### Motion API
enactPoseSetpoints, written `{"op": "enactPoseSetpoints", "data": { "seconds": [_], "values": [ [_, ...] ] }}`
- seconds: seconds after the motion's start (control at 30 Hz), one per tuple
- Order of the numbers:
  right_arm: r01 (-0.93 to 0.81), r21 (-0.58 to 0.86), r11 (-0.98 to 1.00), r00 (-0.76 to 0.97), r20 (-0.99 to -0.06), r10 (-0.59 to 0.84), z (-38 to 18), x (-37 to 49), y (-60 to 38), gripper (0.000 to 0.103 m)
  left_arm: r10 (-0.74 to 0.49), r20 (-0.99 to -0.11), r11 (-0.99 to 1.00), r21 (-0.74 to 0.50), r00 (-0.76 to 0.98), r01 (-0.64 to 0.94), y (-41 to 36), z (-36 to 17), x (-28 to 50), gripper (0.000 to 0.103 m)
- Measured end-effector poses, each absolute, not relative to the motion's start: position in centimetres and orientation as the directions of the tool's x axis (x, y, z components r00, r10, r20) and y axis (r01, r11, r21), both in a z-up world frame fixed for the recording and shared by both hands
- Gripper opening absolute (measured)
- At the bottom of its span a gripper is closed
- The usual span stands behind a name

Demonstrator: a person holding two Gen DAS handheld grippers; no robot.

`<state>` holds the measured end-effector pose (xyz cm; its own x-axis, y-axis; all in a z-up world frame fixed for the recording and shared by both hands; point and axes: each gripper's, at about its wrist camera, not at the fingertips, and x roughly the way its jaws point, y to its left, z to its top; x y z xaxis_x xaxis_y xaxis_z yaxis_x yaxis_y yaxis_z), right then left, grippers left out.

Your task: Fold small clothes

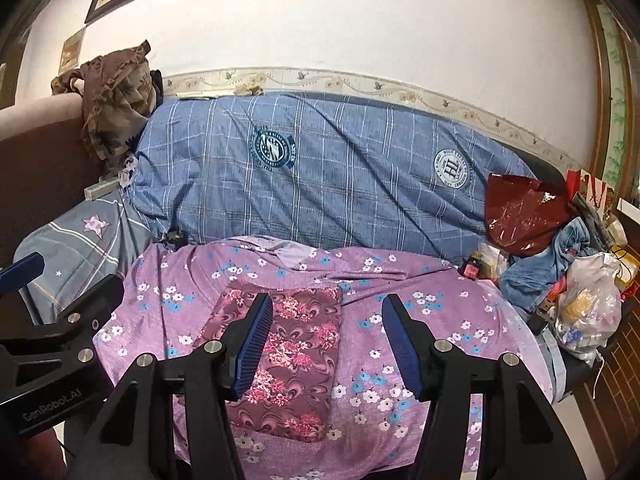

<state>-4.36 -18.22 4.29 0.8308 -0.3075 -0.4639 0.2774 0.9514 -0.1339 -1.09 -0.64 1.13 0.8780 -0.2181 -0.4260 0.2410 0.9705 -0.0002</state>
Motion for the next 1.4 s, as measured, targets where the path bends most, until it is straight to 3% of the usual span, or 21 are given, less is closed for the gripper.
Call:
{"op": "enactPoseSetpoints", "data": {
  "seconds": [0.57, 1.17, 1.4],
  "values": [
    [0.297, -0.083, 0.951, 0.870, -0.386, -0.306, 7.2, -8.3, -18.6, 0.065, -0.248, -0.347, 0.963, 0.016, 0.905, 0.270, -1.0, 4.5, -4.4, 0.103],
    [0.305, -0.076, 0.949, 0.809, -0.505, -0.301, 3.9, -1.5, -20.2, 0.065, -0.198, -0.454, 0.976, -0.011, 0.868, 0.217, -1.4, 1.4, 3.2, 0.103],
    [0.314, -0.094, 0.945, 0.790, -0.526, -0.315, 2.9, 0.3, -20.3, 0.065, -0.173, -0.459, 0.982, -0.010, 0.872, 0.189, -0.9, 0.7, 5.4, 0.103]
  ]
}}
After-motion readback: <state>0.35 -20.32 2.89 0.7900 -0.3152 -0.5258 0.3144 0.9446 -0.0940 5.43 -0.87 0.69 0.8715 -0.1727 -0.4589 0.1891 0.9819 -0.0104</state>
